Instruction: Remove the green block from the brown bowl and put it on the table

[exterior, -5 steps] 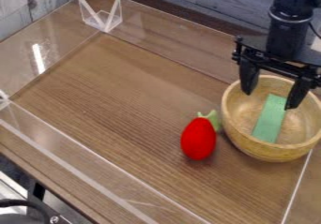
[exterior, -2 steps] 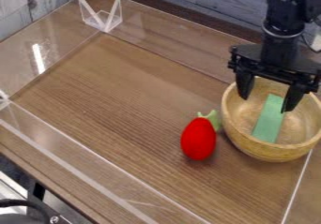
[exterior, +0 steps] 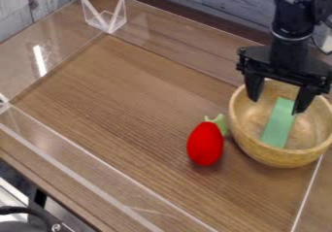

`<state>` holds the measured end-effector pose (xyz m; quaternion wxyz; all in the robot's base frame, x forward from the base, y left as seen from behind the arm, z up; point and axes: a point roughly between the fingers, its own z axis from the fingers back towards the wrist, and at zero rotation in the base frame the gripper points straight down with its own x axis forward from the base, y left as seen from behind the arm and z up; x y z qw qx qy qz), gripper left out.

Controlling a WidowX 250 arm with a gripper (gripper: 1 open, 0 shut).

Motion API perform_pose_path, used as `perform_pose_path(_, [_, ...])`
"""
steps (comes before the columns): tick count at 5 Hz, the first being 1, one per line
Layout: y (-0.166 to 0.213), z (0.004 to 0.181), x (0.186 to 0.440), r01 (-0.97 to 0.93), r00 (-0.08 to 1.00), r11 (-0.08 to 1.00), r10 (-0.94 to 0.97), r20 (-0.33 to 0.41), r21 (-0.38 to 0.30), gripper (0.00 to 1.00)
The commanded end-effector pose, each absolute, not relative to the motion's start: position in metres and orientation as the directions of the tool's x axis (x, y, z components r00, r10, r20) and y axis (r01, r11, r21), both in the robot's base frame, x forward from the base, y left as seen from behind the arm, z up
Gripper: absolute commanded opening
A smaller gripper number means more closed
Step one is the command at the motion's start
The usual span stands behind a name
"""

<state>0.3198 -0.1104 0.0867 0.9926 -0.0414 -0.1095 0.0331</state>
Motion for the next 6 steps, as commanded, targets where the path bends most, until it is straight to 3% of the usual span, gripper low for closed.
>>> perform_pose_path(1, [-0.1153,0.1104,0.3234,-0.036,0.952,0.993,0.069,0.298,-0.115,1.00])
perform_pose_path(6, [-0.1134,0.1071,0.3249,-0.045,0.939,0.994,0.078,0.336,-0.103,1.00])
